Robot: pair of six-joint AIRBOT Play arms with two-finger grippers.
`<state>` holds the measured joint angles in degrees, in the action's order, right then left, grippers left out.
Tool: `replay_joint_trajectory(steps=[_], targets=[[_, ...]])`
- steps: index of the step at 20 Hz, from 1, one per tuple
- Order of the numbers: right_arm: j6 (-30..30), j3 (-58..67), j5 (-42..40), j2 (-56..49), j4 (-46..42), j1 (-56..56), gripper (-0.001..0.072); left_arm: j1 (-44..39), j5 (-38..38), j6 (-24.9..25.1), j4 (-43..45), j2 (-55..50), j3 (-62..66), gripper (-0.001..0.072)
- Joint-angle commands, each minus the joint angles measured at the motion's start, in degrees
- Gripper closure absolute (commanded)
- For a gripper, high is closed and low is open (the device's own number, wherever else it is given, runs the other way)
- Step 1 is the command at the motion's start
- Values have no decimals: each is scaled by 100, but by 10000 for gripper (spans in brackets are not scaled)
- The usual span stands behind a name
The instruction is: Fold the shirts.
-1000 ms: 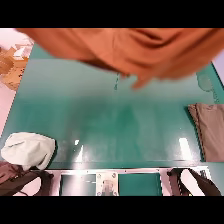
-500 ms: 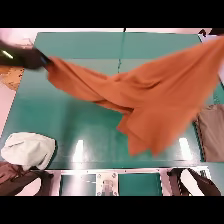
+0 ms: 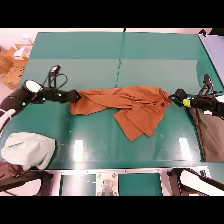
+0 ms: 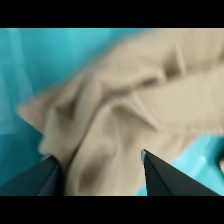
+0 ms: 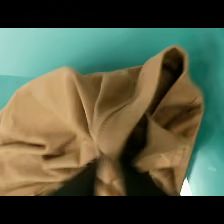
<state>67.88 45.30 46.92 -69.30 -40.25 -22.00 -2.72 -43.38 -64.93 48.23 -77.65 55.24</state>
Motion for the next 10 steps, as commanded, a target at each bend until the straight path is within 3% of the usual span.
replay_joint_trajectory(steps=[1,5,7,8,10], targets=[[-50,732,728,-170,-739,-315,336,570,-599,35,-61,-140,713,157],[723,1154,2068,162,-1622,-1038,336,1565,-1856,-79,-59,-140,1617,157],[745,686,2192,396,-1615,-1102,324,1812,-2083,-79,-24,-149,1635,156],[833,332,2186,479,-1569,-1047,263,1853,-2188,-81,74,-149,1611,157],[841,-393,2000,487,-1351,-798,262,1853,-2288,-81,264,-149,1539,157]])
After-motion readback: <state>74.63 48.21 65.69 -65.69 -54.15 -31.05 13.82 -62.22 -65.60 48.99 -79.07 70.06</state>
